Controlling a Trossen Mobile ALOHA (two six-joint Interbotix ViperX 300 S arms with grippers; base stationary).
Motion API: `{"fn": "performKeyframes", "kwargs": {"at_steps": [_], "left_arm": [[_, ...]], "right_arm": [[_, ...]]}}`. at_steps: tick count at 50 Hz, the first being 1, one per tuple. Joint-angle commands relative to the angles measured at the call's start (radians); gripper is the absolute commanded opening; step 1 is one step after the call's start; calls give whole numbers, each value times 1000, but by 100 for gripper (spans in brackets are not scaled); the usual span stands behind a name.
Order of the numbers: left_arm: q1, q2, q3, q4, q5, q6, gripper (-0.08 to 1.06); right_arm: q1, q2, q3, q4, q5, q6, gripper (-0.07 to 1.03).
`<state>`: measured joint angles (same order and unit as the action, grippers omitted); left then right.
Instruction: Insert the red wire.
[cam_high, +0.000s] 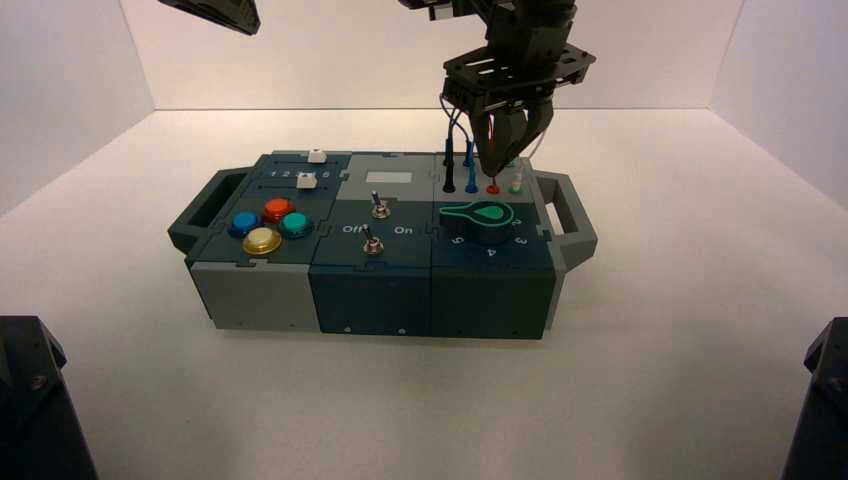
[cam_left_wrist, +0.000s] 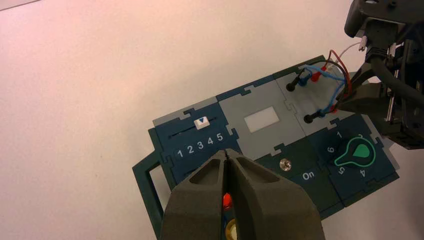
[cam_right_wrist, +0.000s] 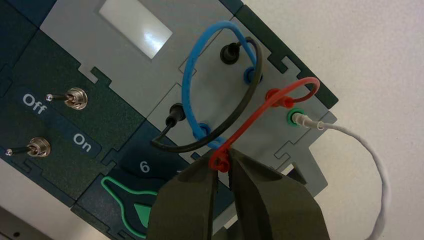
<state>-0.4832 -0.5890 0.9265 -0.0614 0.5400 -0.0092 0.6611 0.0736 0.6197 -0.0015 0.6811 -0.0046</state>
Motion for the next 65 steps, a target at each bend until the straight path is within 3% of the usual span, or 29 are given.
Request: {"fn": "performKeyframes", "kwargs": {"at_steps": [1, 65], "left_arm": [[-2, -9, -32, 3, -9, 6, -3], [-2, -6, -32, 3, -8, 8, -3]], "right_arm": [[3, -15, 3, 3, 11, 8, -2], [3, -40, -14, 0, -11, 8, -2]]}}
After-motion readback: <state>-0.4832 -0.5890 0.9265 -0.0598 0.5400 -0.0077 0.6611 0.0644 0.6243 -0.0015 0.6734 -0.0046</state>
